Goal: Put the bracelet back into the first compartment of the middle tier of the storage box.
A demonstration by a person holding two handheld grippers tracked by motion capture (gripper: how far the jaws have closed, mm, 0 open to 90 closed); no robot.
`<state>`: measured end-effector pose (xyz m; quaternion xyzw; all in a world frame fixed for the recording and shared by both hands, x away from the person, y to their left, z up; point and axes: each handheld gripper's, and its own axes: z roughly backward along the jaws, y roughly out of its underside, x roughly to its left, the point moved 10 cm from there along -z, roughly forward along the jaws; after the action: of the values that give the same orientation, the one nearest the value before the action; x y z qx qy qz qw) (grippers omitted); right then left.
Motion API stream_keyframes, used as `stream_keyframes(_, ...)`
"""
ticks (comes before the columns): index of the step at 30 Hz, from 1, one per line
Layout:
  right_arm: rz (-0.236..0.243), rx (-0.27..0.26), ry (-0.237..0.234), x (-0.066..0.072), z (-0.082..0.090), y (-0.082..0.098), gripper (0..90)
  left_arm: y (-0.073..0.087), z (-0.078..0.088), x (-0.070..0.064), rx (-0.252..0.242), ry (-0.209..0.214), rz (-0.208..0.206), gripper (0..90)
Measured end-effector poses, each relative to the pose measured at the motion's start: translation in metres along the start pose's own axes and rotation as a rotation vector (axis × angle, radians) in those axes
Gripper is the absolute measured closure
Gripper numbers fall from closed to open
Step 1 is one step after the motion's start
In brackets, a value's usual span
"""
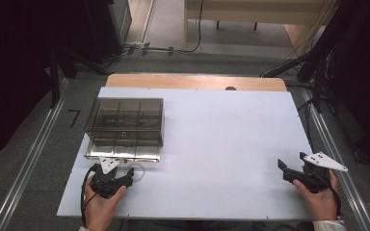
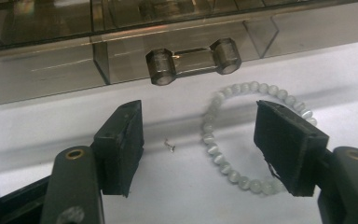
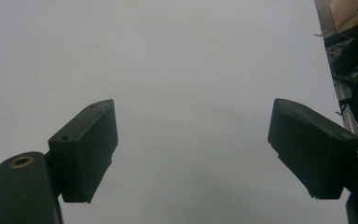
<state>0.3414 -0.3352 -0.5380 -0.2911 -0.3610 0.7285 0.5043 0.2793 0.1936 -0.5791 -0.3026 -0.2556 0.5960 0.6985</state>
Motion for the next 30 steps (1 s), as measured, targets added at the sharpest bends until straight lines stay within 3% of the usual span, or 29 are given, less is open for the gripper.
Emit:
stream_keyframes(23, 0.006, 0.003, -0.001, 0.0005, -0.0008, 0.0006, 14.1, 0.0019, -0.0011, -0.0014, 0.004, 0.002, -0.024, 48.6)
stream_keyframes(25, 0.008, 0.005, 0.001, 0.0001, -0.0008, 0.0007, 14.0, 0.0018, -0.0009, -0.0037, 0.001, 0.008, -0.042, 56.9)
stream_keyframes(30, 0.009, 0.005, 0.002, 0.0001, -0.0010, 0.0008, 14.0, 0.0017, -0.0007, -0.0072, -0.001, 0.026, -0.054, 64.4)
